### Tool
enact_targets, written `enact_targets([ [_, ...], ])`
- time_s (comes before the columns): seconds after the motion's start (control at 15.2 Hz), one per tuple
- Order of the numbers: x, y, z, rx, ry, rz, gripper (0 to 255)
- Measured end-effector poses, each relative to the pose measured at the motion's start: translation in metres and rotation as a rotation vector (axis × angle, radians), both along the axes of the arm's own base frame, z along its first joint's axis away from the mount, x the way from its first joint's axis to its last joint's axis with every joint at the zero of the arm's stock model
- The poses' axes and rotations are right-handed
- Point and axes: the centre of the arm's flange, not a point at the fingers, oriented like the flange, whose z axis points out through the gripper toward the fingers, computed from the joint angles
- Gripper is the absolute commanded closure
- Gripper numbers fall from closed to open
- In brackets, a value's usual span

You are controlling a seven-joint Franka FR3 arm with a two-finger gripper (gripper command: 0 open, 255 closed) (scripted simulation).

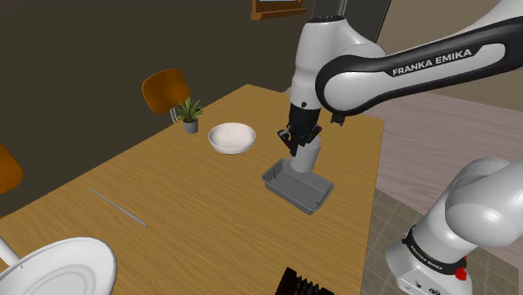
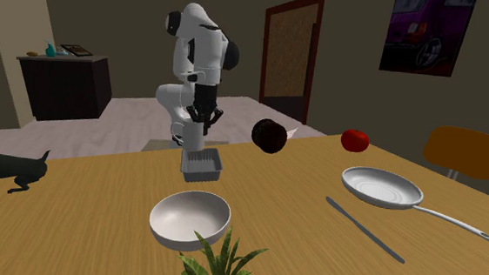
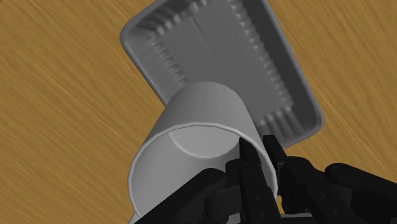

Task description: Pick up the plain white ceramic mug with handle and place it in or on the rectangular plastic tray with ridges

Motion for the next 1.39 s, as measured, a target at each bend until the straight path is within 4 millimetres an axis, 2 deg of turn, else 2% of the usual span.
enact_targets([
  [0.53,0.0,0.001,-0.04,0.0,0.0,0.0,255],
  [0.99,0.0,0.001,-0.045,0.0,-0.001,0.0,255],
  [1.06,0.0,0.001,-0.045,0.0,-0.001,0.0,0],
  [1.39,0.0,0.001,-0.045,0.0,-0.001,0.0,0],
])
